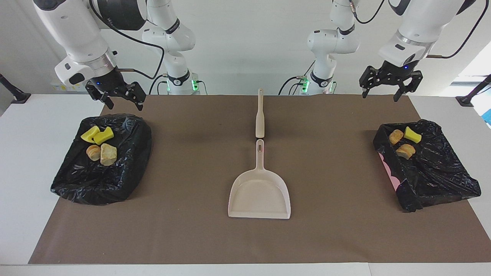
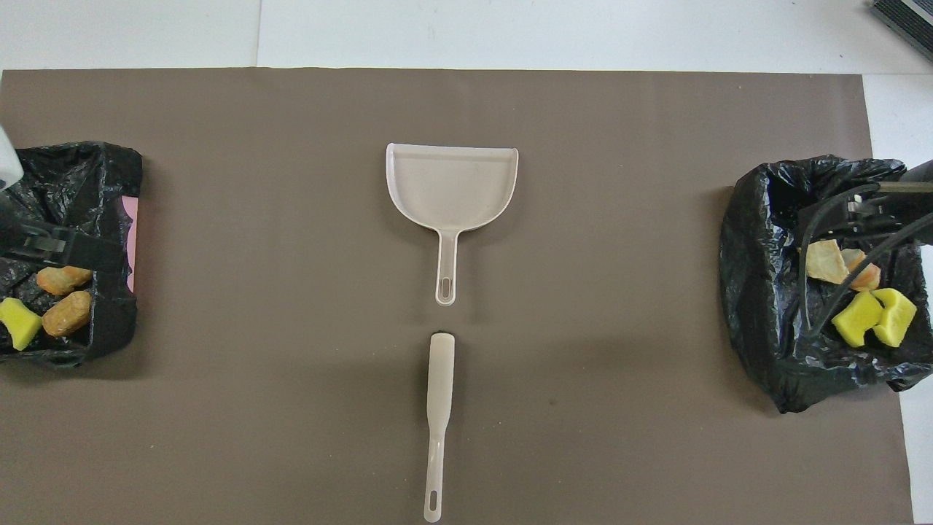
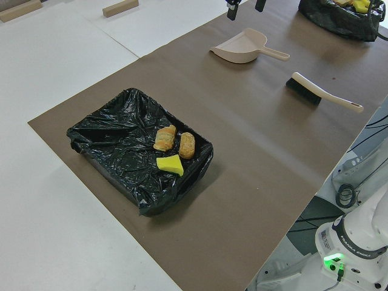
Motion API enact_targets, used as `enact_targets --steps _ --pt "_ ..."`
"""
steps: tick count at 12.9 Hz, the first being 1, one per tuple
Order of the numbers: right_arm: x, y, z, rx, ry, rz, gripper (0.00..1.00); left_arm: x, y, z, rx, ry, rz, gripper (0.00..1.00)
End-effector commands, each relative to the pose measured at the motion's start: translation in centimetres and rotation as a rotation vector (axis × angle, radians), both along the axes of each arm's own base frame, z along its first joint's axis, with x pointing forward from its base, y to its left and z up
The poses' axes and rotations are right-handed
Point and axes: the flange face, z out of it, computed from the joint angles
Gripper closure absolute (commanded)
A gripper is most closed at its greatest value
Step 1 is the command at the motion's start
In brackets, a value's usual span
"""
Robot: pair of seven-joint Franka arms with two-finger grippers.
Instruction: Sweep and dump trash in bin
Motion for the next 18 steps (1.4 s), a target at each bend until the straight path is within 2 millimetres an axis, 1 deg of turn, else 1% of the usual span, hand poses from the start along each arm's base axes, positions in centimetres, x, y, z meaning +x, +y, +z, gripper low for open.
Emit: enact_targets --steps 1,3,4,5,6,10,11,13,18 --pt "-0.4 -0.4 0.0 0.010 0.017 0.017 0.00 -1.1 1.1 0.4 -0.023 0.024 0.006 0.00" --pt "-0.7 -0.4 0.0 0.011 0.034 0.016 0.00 -0.8 1.5 0.5 -0.016 0.014 0.014 0.00" --pt "-0.8 -0.3 0.1 0.011 0.034 0.019 0.00 -0.6 1.7 0.4 -0.016 0.014 0.023 0.00" --pt "-0.8 0.0 0.1 0.011 0.034 0.024 0.00 -0.6 2.4 0.4 -0.015 0.015 0.040 0.00" --pt "-0.8 0.2 0.1 0.011 0.034 0.028 0.00 -0.4 2.4 0.2 -0.011 0.023 0.042 0.00" --pt "-1.2 -0.3 0.0 0.012 0.061 0.019 0.00 -0.4 2.2 0.2 -0.010 0.024 0.040 0.00" --pt "-1.2 -0.3 0.1 0.012 0.055 0.019 0.00 -0.5 1.6 0.3 -0.011 0.023 0.032 0.00" --pt "-1.2 -0.4 0.1 0.012 0.057 0.016 0.00 -0.6 1.4 0.3 -0.011 0.023 0.055 0.00" --pt "-1.1 0.0 0.1 0.011 0.052 0.021 0.00 -0.8 1.2 0.2 -0.010 0.024 0.059 0.00"
